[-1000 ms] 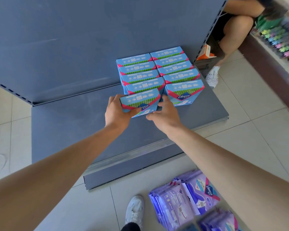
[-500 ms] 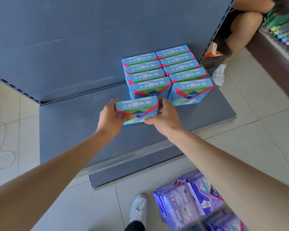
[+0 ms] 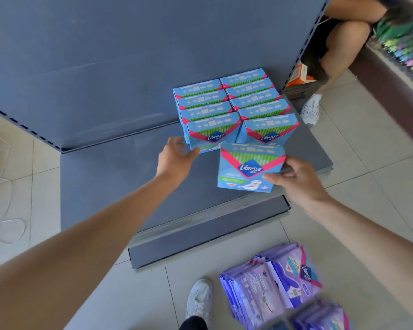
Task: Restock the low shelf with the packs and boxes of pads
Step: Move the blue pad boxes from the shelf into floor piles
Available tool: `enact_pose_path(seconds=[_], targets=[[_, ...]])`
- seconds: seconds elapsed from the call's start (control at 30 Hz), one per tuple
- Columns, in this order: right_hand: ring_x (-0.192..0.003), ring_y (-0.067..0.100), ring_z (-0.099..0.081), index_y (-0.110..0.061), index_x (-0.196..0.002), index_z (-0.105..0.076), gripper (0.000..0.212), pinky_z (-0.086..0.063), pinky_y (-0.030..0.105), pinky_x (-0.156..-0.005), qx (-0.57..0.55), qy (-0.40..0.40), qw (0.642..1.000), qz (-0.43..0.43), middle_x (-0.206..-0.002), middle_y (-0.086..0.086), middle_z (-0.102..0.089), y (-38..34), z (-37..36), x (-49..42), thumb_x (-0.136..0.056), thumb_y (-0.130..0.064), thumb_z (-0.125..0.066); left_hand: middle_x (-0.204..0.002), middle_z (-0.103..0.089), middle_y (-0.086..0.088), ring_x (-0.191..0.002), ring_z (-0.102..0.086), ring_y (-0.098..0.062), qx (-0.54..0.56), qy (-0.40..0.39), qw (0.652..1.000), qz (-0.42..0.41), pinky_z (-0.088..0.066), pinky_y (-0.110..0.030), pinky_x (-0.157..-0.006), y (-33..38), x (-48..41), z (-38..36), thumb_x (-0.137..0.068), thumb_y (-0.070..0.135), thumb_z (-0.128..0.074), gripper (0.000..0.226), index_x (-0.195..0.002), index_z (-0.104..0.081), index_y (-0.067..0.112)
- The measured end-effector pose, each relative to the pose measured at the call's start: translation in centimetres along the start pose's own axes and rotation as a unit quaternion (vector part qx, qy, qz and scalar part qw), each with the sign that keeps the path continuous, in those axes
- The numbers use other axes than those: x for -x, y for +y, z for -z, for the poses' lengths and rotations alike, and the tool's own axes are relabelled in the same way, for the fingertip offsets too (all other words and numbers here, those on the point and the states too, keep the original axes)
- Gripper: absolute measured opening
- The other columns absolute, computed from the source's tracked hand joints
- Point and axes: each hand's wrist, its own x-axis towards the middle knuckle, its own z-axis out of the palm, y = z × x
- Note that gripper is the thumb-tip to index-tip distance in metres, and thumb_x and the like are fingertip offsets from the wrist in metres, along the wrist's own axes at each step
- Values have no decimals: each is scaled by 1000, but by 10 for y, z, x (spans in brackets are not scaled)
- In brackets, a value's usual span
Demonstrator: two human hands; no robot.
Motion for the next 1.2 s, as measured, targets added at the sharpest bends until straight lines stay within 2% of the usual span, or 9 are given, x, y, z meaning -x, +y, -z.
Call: enact_pose_path(seconds=[0.13,0.27,0.43,0.57,0.7,0.8,0.97,1.1,1.2], targets=[[-79,23,-59,-11,-97,-63,26,-44,8,-56,5,32,999,-12,-94,25,-67,13,19,2,-77,2,-73,-122,-59,2,-106,-61,-17,35,7,999,-6,-46,-28,-74,12,-1,-22,-87,24,-64,49,-131,-46,13],[-81,24,-59,-8,-99,-65,25,-48,24,-69,-28,53,998,-20,-89,15,-66,20,22,2,-77,-1,-74,-118,-61,1,-104,-61,-18,31,10,999,5,-50,-31,-77,13,5,-34,-82,26,-71,62,-136,-40,16],[-83,24,-61,-10,-96,-65,24,-51,41,-85,-41,57,997,-23,-92,19,-68,22,18,0,-76,-1,-75,-119,-56,-7,-103,-58,-21,-51,53,996,-57,-48,-32,-77,10,-1,-38,-79,28,-75,42,-114,-56,16],[-85,28,-64,-13,-95,-65,24,-51,48,-89,-31,50,998,-21,-95,21,-69,25,16,2,-76,-3,-75,-108,-59,-1,-103,-60,-20,0,44,996,-78,-49,-34,-82,5,3,-28,-84,20,-70,27,-104,-52,14],[-86,31,-65,-12,-97,-66,24,-52,50,-90,-33,22,999,-12,-98,23,-69,23,15,9,-77,-4,-75,-97,-60,7,-86,-58,-10,18,67,991,-116,-42,-11,-69,-7,18,0,-90,12,-61,17,-104,-51,11],[-86,29,-65,-12,-99,-66,24,-52,41,-86,-43,-6,999,-8,-99,21,-70,15,10,16,-78,-3,-73,-97,-61,11,-85,-57,4,9,36,989,-141,-41,-2,-67,-19,31,18,-93,9,-55,15,-108,-53,9],[-74,11,-65,-16,-89,-66,18,-51,16,-70,-85,-49,995,10,-89,9,-70,4,-2,31,-82,0,-68,-97,-64,8,-95,-64,-22,70,-63,990,-109,-53,-44,-87,-24,55,10,-87,27,-55,6,-91,-53,31],[-74,11,-67,-9,-97,-68,11,-54,27,-74,-150,-33,988,-34,-90,5,-71,12,-3,46,-87,-5,-64,-102,-62,-7,-90,-61,-25,127,-95,986,-57,-51,-55,-91,-14,76,-12,-98,21,-50,10,-89,-51,26],[-70,11,-68,-1,-111,-63,22,-57,24,-69,-222,-11,971,-84,-95,10,-69,21,4,61,-92,-8,-58,-115,-59,-22,-95,-62,-32,153,-129,979,-28,-50,-59,-89,-9,92,-32,-97,29,-51,9,-89,-50,24]])
